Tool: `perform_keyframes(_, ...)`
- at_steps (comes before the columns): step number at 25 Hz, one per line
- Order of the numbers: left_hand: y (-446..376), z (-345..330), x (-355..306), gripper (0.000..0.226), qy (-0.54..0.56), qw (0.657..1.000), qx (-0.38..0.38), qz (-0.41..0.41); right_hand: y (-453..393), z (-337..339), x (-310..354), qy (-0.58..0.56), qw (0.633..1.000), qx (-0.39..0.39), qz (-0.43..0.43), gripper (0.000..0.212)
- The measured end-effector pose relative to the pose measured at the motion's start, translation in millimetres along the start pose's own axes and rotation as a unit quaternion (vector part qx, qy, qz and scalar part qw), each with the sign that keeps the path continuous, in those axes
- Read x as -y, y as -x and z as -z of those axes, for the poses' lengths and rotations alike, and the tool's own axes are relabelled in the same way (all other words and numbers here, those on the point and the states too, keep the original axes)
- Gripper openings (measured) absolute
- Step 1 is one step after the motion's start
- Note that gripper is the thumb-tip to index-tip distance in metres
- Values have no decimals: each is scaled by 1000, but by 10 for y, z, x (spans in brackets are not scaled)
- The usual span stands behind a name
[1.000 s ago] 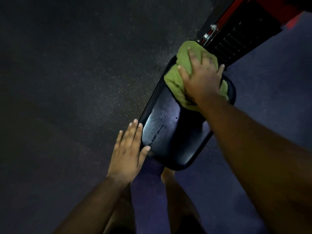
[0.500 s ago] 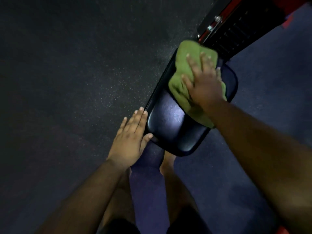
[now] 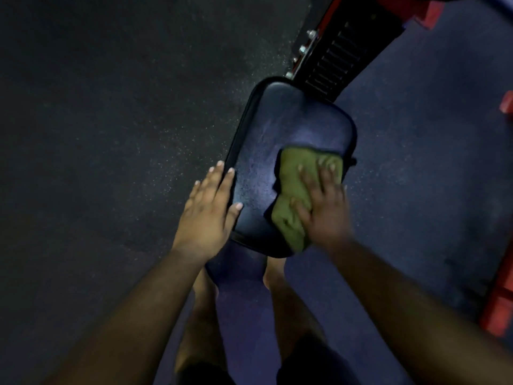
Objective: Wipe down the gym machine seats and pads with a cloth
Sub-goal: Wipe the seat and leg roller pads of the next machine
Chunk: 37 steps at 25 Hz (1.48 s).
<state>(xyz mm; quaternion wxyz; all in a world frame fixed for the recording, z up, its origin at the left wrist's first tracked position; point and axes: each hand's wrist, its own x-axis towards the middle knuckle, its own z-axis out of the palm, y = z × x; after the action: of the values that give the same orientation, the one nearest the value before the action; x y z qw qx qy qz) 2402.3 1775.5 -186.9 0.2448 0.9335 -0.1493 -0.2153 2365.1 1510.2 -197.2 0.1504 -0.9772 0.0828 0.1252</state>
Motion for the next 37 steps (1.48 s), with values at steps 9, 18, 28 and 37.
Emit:
perform_keyframes(9, -334, -278, -265, 70, -124, 991, -30, 25, -167, -61, 227, -167, 963, -102, -187, 67)
perform_keyframes(18, -357, -318, -258, 72, -136, 989, -51, 11, -1197, 254, -113, -76, 973, -35, -213, 69)
perform_keyframes(28, -362, -313, -211, 72, -121, 991, -54, -6, -1096, 266, -91, 11, 1000, -21, -20, 66)
perform_keyframes(37, -344, -336, -163, 69, -105, 993, -55, -15, 140, -200, 242, -123, 988, -58, -79, 65)
